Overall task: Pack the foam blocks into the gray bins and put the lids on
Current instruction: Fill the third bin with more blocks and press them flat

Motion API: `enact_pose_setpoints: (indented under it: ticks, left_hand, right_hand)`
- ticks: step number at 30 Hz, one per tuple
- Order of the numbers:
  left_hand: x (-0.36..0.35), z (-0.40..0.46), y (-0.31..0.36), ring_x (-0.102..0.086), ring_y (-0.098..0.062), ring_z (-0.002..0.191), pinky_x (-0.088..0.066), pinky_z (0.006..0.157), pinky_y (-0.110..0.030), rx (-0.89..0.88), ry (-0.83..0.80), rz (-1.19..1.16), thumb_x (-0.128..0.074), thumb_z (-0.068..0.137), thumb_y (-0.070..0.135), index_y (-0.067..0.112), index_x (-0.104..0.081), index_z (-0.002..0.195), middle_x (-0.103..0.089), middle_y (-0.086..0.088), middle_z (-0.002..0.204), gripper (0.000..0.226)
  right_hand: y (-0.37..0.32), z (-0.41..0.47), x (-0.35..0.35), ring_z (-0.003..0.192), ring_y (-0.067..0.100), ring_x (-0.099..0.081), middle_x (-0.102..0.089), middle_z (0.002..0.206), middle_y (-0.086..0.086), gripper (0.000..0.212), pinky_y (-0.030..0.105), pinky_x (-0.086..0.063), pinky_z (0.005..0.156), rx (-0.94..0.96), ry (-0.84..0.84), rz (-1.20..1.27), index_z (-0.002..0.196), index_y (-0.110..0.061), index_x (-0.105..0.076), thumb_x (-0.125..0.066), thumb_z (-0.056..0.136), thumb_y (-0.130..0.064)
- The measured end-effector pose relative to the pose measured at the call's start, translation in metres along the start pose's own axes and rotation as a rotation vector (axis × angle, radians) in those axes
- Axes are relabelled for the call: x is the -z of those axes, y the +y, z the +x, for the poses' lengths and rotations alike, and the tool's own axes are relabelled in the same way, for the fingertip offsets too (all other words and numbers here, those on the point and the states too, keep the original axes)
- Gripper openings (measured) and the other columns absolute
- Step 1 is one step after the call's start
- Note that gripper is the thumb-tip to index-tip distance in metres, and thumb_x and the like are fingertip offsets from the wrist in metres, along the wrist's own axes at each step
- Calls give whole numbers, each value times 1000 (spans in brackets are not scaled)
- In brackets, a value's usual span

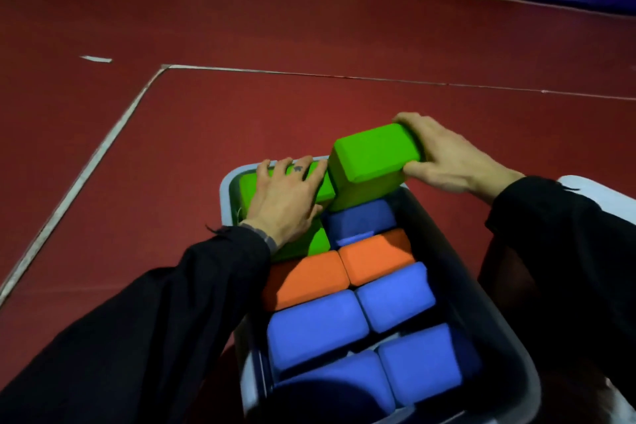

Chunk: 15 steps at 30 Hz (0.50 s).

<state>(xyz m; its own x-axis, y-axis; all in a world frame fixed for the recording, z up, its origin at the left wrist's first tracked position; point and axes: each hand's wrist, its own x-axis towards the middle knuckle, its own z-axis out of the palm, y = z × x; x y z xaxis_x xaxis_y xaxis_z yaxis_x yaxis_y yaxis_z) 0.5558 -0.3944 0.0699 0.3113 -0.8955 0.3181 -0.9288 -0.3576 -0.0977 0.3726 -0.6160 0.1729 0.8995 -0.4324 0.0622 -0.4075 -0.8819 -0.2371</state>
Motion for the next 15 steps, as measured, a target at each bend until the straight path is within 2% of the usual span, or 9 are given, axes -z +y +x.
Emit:
enact_pose_setpoints:
  ticks: [3, 5, 7, 9, 11, 13, 15]
  left_hand:
    - [-10, -2, -31, -55, -38, 121, -45, 97, -48, 57, 52, -121, -63, 88, 54, 15, -35, 154, -49, -12, 149, 81]
    - [-19, -6, -47, -55, -39, 125, -45, 101, -48, 57, 18, -214, -61, 86, 60, 9, -37, 153, -53, -16, 146, 87]
    - [-30, -11, -40, -49, -36, 133, -38, 108, -50, 44, -25, -130, -48, 88, 68, 14, -30, 157, -50, -13, 149, 89]
    - [-37, -12, -23, -36, -36, 145, -19, 115, -65, 141, -51, -31, -40, 91, 71, 23, -20, 161, -42, -9, 157, 87]
    - [-43, -11, -16, -24, -37, 151, -4, 111, -78, 257, -113, -52, -37, 92, 72, 29, -10, 162, -32, -6, 163, 86]
    - [-46, -8, -18, -25, -35, 150, -9, 111, -77, 289, -158, -89, -36, 91, 73, 33, -3, 161, -26, -5, 165, 87]
    - [-50, -8, -22, -30, -34, 148, -17, 112, -72, 275, -137, -103, -38, 89, 73, 32, -4, 161, -28, -5, 165, 90]
  right_hand:
    - [-8, 25, -6, 115, 40, -57, -47, 139, 13, 80, 50, -47, 99, -55, -87, -32, 145, -40, -24, -53, 71, -52]
    - [-12, 40, -15, 120, 42, -55, -44, 143, 16, 81, 49, -46, 102, -82, -126, -19, 149, -39, -21, -51, 74, -48]
    - [-16, 54, -25, 130, 43, -51, -36, 153, 17, 84, 48, -42, 109, -107, -136, 19, 154, -37, -19, -47, 75, -45]
    - [-19, 68, -32, 134, 45, -47, -27, 161, 16, 84, 49, -40, 112, -119, -146, 9, 156, -36, -16, -45, 77, -45]
    - [-23, 80, -34, 127, 50, -51, -26, 160, 17, 78, 49, -42, 107, -132, -159, -37, 155, -35, -16, -45, 84, -43]
    - [-27, 81, -37, 118, 50, -55, -33, 151, 16, 69, 47, -42, 100, -156, -135, 10, 153, -36, -20, -48, 91, -36]
    - [-26, 73, -45, 117, 47, -54, -36, 147, 13, 67, 46, -40, 100, -156, -69, 80, 152, -38, -23, -46, 89, -35]
